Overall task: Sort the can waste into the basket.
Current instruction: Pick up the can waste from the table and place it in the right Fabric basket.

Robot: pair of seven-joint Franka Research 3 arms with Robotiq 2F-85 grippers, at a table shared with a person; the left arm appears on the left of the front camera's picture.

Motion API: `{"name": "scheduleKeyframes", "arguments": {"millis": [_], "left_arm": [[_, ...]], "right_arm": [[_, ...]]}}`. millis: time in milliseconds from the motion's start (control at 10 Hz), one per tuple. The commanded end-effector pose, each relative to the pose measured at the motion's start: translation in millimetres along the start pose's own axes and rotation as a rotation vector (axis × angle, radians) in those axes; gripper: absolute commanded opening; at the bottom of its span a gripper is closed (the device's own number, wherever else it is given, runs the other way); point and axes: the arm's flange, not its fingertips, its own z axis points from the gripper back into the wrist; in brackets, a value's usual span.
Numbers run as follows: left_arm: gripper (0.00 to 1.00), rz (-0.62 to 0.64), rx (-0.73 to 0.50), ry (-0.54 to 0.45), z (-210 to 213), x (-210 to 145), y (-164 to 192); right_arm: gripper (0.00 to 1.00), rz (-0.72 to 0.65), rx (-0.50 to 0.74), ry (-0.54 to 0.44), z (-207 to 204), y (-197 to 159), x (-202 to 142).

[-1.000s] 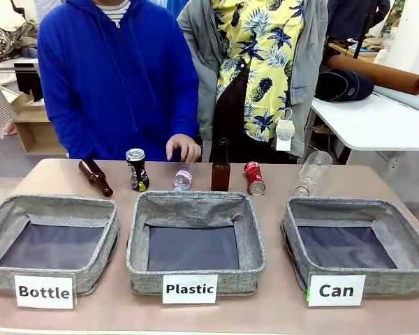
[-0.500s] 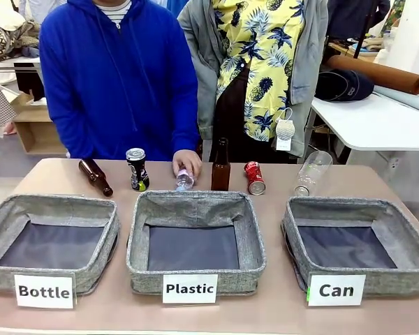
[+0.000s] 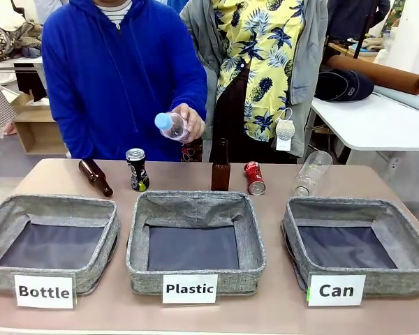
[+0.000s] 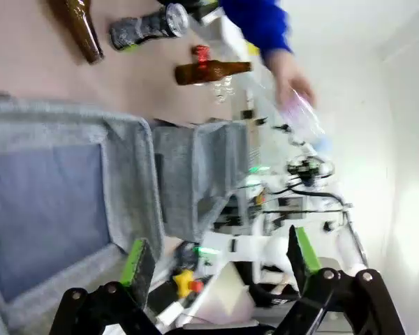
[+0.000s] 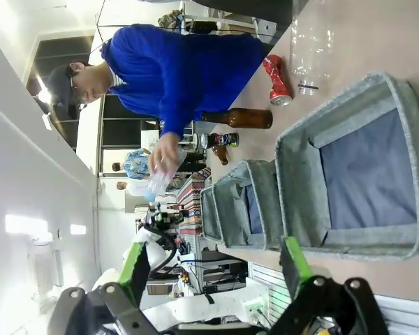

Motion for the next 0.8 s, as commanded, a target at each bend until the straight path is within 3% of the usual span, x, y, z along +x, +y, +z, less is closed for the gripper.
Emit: {"name": "scheduleKeyframes", "arguments": {"millis": [0, 200, 300, 400, 600, 700], "left_arm": [[1.0, -0.245, 0.127, 0.067, -46.4, 60.2, -16.5], [1.0, -0.381, 0.139, 0.144, -107.9, 84.1, -26.2], [1.0, -0.508, 0.179, 0.165, -146.7, 84.7, -29.7], [1.0, -0.548, 0.118, 0.179, -161.5, 94.7, -32.3], [1.0, -0.52, 0.009, 0.136, -112.2, 97.3, -34.5], [1.0, -0.573, -0.021, 0.132, -94.3, 87.0, -33.6]], "right_arm": [[1.0, 0.031, 0.02, -0.006, 1.8, 1.1, 4.0], [1.0, 0.031, 0.02, -0.006, 1.8, 1.1, 4.0], [1.0, 0.031, 0.02, -0.006, 1.8, 1.1, 4.0], [1.0, 0.031, 0.02, -0.006, 1.8, 1.1, 4.0], [1.0, 0.031, 0.02, -0.006, 1.8, 1.1, 4.0], [1.0, 0.031, 0.02, -0.006, 1.8, 1.1, 4.0]]}}
